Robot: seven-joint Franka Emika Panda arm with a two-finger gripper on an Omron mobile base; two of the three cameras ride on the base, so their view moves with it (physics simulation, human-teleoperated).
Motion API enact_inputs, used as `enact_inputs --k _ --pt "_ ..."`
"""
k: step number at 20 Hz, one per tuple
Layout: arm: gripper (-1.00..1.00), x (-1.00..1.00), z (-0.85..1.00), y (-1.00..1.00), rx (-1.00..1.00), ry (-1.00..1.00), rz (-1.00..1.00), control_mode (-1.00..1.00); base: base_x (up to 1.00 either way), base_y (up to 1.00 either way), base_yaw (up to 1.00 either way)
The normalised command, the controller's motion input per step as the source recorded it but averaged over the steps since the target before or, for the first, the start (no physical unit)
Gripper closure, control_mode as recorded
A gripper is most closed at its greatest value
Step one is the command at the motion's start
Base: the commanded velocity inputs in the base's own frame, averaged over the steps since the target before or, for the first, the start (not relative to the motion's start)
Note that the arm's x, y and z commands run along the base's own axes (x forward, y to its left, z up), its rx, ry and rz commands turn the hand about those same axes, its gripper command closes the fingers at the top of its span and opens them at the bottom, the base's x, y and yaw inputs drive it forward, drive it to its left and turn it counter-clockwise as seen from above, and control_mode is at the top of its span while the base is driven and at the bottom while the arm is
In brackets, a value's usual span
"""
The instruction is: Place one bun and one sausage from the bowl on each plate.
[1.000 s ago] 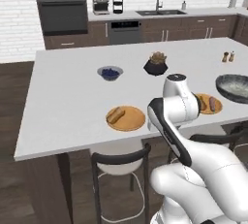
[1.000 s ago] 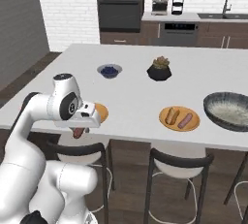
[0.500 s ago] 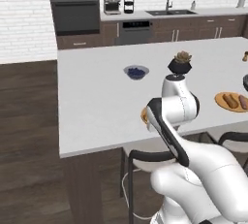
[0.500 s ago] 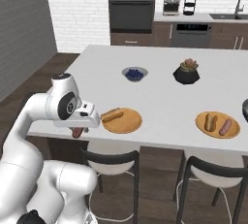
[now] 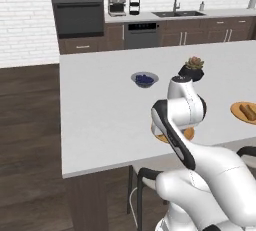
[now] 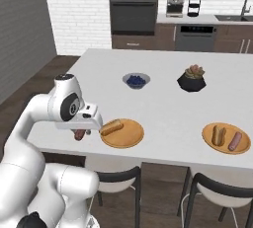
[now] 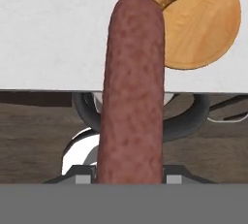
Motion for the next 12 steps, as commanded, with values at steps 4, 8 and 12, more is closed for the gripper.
enact_inputs --k 4,8,12 --pt "1.00 0.08 -0.04 0.00 0.00 0.00 -0.08 -1.00 0.24 0.13 -0.01" --pt "1.00 0.30 -0.05 0.00 0.00 0.00 -0.26 -1.00 0.00 0.00 0.00" --pt "1.00 0.68 -0.05 -0.63 0.27 0.01 -0.39 -1.00 0.00 0.00 0.00"
